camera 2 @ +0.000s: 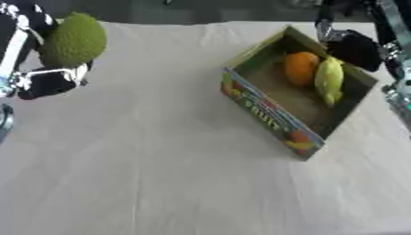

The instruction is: Pick up the objects with one hand, pass them to the other hand, and then place them into the box on the other side of the table.

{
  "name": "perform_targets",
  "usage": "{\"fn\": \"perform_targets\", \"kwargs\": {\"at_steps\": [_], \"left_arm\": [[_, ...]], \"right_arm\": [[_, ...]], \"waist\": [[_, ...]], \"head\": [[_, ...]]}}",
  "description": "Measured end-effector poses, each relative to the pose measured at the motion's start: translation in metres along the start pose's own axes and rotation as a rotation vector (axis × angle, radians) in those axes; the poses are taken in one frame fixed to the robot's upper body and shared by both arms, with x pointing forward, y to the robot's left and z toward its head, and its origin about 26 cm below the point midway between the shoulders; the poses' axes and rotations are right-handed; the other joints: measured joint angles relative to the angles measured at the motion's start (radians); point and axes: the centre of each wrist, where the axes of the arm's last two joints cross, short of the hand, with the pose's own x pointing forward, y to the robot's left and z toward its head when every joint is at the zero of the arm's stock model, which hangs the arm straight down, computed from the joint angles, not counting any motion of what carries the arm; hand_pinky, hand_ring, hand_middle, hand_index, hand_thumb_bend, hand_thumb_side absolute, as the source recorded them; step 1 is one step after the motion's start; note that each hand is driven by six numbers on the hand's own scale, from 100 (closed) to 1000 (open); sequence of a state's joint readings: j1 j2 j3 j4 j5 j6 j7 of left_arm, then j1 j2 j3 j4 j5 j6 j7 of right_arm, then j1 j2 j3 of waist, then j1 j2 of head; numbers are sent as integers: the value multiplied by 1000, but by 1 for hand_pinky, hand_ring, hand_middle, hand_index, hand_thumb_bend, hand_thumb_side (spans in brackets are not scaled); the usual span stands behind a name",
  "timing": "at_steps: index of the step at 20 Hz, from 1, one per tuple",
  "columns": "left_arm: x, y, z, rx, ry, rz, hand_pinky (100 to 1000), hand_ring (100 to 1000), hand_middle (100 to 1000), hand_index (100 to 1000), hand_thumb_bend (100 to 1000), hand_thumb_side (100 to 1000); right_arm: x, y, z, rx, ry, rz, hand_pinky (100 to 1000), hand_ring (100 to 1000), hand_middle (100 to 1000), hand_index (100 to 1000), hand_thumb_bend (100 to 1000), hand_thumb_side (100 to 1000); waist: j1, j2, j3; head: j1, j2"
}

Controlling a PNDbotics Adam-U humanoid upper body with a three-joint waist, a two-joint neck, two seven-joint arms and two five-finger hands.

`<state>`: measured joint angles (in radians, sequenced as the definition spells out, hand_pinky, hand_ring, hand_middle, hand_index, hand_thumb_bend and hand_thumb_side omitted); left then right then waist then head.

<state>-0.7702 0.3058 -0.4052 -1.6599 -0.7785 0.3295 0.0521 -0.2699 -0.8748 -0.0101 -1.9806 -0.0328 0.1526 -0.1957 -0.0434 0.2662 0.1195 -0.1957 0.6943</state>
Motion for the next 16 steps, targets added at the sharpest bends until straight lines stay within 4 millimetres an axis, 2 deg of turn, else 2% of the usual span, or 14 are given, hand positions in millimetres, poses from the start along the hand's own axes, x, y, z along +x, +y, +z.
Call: {"fn": "perform_targets", "kwargs": {"at_steps": [8,13,16], "left_arm": [[6,-9,3,32,-137,144,435,483,468,439,297,100],[-9,-36,9,-30,-165,351,433,475,465,437,292,110],[-13,-42,12,-10,-187,469,429,471,463,436,300,106]], "right_arm": [[10,7,-8,90,-81,3,968,885,928,949,100,218],[28,19,-21,254,-172,9,967,890,944,960,100,202],[44,25,-32,347,-241,12,966,890,948,963,100,199]], "waist": [[0,-1,3],[-3,-5,3],[-13,-5,-1]], "head": [[19,13],[30,17],[33,17]]}}
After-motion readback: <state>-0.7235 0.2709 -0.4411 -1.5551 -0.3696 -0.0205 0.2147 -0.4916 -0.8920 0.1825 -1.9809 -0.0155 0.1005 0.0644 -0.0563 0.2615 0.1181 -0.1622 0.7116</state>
